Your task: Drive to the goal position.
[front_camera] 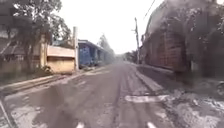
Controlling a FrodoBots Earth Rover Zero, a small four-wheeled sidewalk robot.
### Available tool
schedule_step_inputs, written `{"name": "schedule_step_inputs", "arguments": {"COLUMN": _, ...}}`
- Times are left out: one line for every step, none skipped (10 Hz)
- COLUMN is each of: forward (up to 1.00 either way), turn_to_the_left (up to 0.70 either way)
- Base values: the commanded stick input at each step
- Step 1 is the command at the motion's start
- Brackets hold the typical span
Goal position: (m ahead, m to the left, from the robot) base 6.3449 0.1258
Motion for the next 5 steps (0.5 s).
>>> {"name": "schedule_step_inputs", "arguments": {"forward": 0.7, "turn_to_the_left": -0.14}}
{"name": "schedule_step_inputs", "arguments": {"forward": 0.7, "turn_to_the_left": -0.14}}
{"name": "schedule_step_inputs", "arguments": {"forward": 0.7, "turn_to_the_left": -0.14}}
{"name": "schedule_step_inputs", "arguments": {"forward": 0.7, "turn_to_the_left": -0.14}}
{"name": "schedule_step_inputs", "arguments": {"forward": 0.7, "turn_to_the_left": -0.14}}
